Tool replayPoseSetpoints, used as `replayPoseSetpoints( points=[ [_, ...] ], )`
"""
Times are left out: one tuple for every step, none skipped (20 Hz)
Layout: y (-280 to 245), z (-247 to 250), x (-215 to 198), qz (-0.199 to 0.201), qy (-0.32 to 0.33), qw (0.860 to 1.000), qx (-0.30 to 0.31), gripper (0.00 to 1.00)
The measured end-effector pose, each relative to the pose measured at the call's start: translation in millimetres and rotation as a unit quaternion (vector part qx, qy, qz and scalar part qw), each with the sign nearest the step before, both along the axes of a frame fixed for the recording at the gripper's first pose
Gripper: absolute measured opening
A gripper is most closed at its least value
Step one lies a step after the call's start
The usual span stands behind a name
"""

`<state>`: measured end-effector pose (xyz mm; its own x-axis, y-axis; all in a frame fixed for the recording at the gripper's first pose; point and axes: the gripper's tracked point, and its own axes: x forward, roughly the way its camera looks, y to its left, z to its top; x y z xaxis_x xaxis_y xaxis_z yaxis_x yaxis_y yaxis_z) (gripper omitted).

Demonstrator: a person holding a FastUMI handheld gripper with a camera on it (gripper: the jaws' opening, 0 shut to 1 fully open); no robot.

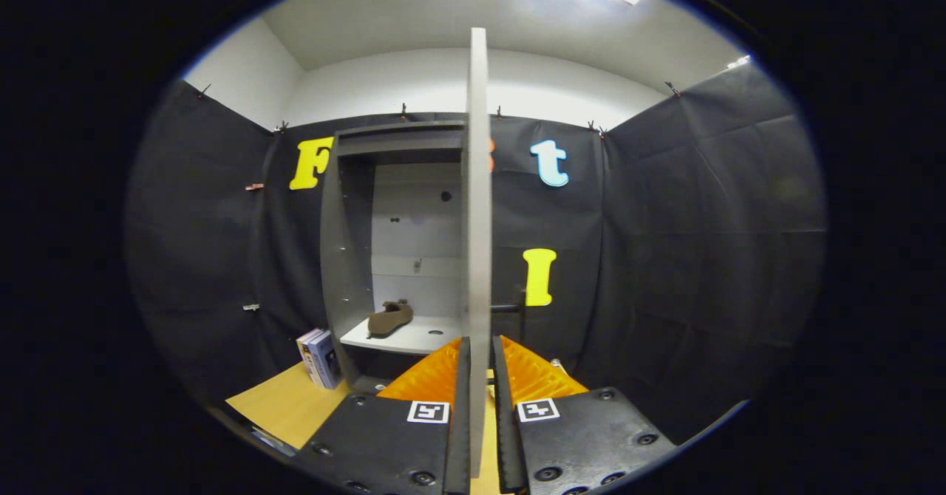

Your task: Open the shoe cabinet door, grab the shoes and put them into the shoe cabinet, then close the shoe cabinet door.

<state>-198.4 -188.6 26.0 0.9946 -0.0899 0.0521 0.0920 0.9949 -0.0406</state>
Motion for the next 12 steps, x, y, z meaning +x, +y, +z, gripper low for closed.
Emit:
replayPoseSetpoints(
  points=[
    [14, -6, 2, 0.016, 0.006, 1.000, -0.001, 0.19],
    [29, -13, 3, 0.031, 0.016, 0.999, 0.000, 0.19],
    [38, -22, 3, 0.044, 0.027, 0.999, 0.002, 0.19],
    [52, -27, 4, 0.060, 0.034, 0.998, 0.005, 0.19],
    [63, -30, 3, 0.074, 0.034, 0.997, 0.009, 0.19],
    [75, -31, 3, 0.088, 0.033, 0.996, 0.014, 0.19],
    [86, -35, 5, 0.100, 0.033, 0.994, 0.019, 0.19],
    [102, -43, 9, 0.113, 0.041, 0.993, 0.019, 0.19],
    [116, -56, 14, 0.123, 0.054, 0.991, 0.015, 0.19],
    [130, -70, 19, 0.132, 0.071, 0.989, 0.013, 0.19],
    [139, -84, 24, 0.138, 0.088, 0.986, 0.012, 0.19],
    [149, -98, 30, 0.141, 0.106, 0.984, 0.011, 0.19]
  ],
)
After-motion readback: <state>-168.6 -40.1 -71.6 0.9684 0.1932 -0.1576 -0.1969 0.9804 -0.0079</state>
